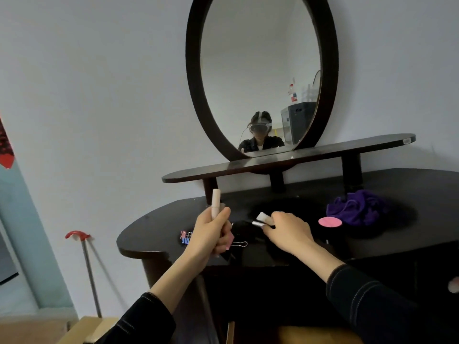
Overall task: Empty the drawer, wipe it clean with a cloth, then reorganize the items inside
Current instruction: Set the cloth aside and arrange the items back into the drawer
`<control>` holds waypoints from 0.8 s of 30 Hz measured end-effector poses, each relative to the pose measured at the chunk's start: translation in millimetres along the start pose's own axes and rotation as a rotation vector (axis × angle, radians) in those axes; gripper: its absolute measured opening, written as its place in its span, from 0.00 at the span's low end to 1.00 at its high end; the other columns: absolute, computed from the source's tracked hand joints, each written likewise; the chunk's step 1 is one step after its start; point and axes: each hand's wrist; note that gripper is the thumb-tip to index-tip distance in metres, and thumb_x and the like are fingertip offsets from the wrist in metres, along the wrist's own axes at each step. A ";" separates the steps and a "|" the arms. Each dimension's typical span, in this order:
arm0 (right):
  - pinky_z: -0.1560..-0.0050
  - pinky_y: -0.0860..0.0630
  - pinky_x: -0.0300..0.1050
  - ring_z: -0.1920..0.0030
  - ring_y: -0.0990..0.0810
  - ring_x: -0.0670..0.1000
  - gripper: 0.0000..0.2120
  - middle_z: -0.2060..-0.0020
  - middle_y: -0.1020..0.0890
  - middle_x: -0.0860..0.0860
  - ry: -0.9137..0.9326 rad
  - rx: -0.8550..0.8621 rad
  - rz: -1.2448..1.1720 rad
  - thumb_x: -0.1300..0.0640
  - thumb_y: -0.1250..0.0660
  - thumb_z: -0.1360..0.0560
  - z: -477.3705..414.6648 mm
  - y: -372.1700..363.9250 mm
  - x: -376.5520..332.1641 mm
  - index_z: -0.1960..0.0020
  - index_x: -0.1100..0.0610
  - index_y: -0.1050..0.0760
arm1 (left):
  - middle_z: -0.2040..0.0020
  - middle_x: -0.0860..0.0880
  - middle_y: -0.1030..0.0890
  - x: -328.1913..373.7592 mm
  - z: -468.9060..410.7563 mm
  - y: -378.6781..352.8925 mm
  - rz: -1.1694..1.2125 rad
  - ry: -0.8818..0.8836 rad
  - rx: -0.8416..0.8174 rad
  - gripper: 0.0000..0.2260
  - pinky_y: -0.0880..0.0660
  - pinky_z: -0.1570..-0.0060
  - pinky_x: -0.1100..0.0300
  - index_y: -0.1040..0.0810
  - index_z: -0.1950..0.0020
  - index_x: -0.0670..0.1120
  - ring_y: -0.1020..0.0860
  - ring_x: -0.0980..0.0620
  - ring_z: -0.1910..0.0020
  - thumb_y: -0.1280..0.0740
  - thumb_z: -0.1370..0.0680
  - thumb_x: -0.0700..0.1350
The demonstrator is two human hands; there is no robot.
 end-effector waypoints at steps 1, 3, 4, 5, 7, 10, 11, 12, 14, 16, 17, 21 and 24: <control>0.66 0.33 0.46 0.62 0.22 0.50 0.14 0.61 0.21 0.47 -0.040 0.008 -0.089 0.43 0.37 0.21 5.2 4.8 3.8 0.58 0.52 0.29 | 0.67 0.47 0.28 -2.5 7.5 -7.9 0.017 0.004 -0.042 0.10 0.38 0.80 0.65 0.29 0.51 0.43 0.35 0.54 0.77 0.35 0.18 0.50; 0.67 0.34 0.46 0.65 0.24 0.49 0.15 0.66 0.23 0.47 -0.094 0.035 -0.268 0.44 0.36 0.21 21.6 18.2 11.9 0.60 0.54 0.30 | 0.66 0.47 0.29 -9.7 25.9 -27.1 0.078 -0.005 -0.127 0.12 0.38 0.79 0.65 0.26 0.47 0.43 0.36 0.54 0.76 0.34 0.19 0.52; 0.66 0.33 0.48 0.66 0.25 0.49 0.16 0.67 0.24 0.47 -0.098 0.048 -0.335 0.45 0.36 0.21 33.3 25.8 16.4 0.62 0.55 0.31 | 0.66 0.47 0.29 -14.6 36.4 -37.6 0.127 -0.013 -0.168 0.13 0.38 0.78 0.65 0.25 0.44 0.43 0.35 0.54 0.75 0.33 0.19 0.52; 0.65 0.33 0.49 0.67 0.26 0.50 0.17 0.69 0.26 0.47 -0.087 0.058 -0.394 0.45 0.36 0.21 47.1 33.6 20.9 0.62 0.55 0.32 | 0.66 0.47 0.29 -20.6 47.0 -48.3 0.179 -0.015 -0.211 0.14 0.37 0.78 0.64 0.24 0.43 0.44 0.34 0.54 0.74 0.33 0.20 0.53; 0.63 0.32 0.50 0.68 0.28 0.52 0.18 0.70 0.29 0.48 -0.040 0.082 -0.503 0.46 0.35 0.21 80.1 49.4 28.9 0.62 0.57 0.34 | 0.65 0.47 0.28 -36.1 69.1 -69.7 0.274 0.006 -0.314 0.15 0.34 0.75 0.62 0.23 0.40 0.44 0.32 0.53 0.71 0.32 0.20 0.54; 0.64 0.31 0.48 0.66 0.28 0.53 0.17 0.68 0.28 0.52 0.073 0.134 -0.506 0.49 0.36 0.20 135.8 62.0 43.8 0.61 0.57 0.36 | 0.64 0.46 0.27 -71.4 102.3 -99.2 0.407 0.113 -0.423 0.17 0.29 0.68 0.59 0.23 0.38 0.45 0.28 0.51 0.67 0.32 0.20 0.55; 0.64 0.31 0.46 0.67 0.27 0.50 0.16 0.68 0.27 0.51 0.099 0.115 -0.494 0.50 0.36 0.20 154.6 61.1 50.0 0.61 0.55 0.36 | 0.64 0.45 0.27 -86.3 113.5 -107.7 0.447 0.169 -0.438 0.18 0.27 0.65 0.57 0.23 0.37 0.45 0.26 0.49 0.66 0.32 0.20 0.55; 0.64 0.29 0.44 0.66 0.25 0.48 0.14 0.67 0.25 0.49 0.110 0.076 -0.489 0.51 0.36 0.19 171.4 57.3 57.5 0.61 0.53 0.34 | 0.64 0.45 0.27 -102.2 123.7 -114.9 0.486 0.236 -0.446 0.18 0.25 0.64 0.56 0.24 0.36 0.44 0.25 0.48 0.66 0.32 0.20 0.55; 0.59 0.26 0.40 0.60 0.21 0.46 0.09 0.63 0.22 0.47 0.073 -0.038 -0.492 0.54 0.36 0.18 200.8 41.2 76.8 0.57 0.52 0.30 | 0.65 0.45 0.28 -135.8 143.6 -124.7 0.569 0.401 -0.453 0.15 0.25 0.64 0.55 0.24 0.37 0.44 0.26 0.48 0.66 0.34 0.18 0.53; 0.61 0.28 0.43 0.64 0.24 0.46 0.04 0.63 0.24 0.48 -0.050 -0.182 -0.532 0.59 0.36 0.19 219.3 18.0 98.4 0.53 0.53 0.28 | 0.65 0.46 0.31 -167.6 159.1 -129.6 0.667 0.614 -0.451 0.11 0.30 0.68 0.58 0.25 0.38 0.43 0.30 0.50 0.68 0.37 0.17 0.46; 0.67 0.31 0.45 0.68 0.28 0.48 0.03 0.64 0.27 0.50 -0.152 -0.264 -0.571 0.61 0.37 0.19 225.5 5.1 107.8 0.51 0.54 0.28 | 0.65 0.47 0.31 -182.0 164.4 -131.4 0.710 0.726 -0.451 0.10 0.32 0.69 0.60 0.27 0.38 0.42 0.32 0.52 0.69 0.39 0.19 0.42; 0.78 0.42 0.38 0.77 0.38 0.45 0.05 0.67 0.33 0.52 -0.546 -0.475 -0.699 0.59 0.37 0.18 235.2 -44.8 137.5 0.44 0.59 0.30 | 0.62 0.44 0.25 -228.5 172.9 -138.3 0.696 0.962 -0.419 0.13 0.32 0.68 0.61 0.31 0.42 0.40 0.30 0.51 0.68 0.47 0.25 0.34; 0.77 0.42 0.38 0.76 0.38 0.44 0.15 0.68 0.31 0.50 -0.618 -0.599 -0.701 0.50 0.33 0.20 237.9 -71.5 154.4 0.41 0.60 0.27 | 0.46 0.36 0.19 -253.1 172.9 -144.7 0.724 1.023 -0.421 0.17 0.25 0.55 0.53 0.30 0.37 0.40 0.21 0.45 0.57 0.48 0.23 0.31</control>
Point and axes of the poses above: each hand's wrist, its own z-axis away from the middle knuckle, its own y-axis out of the back of the hand, x = y × z
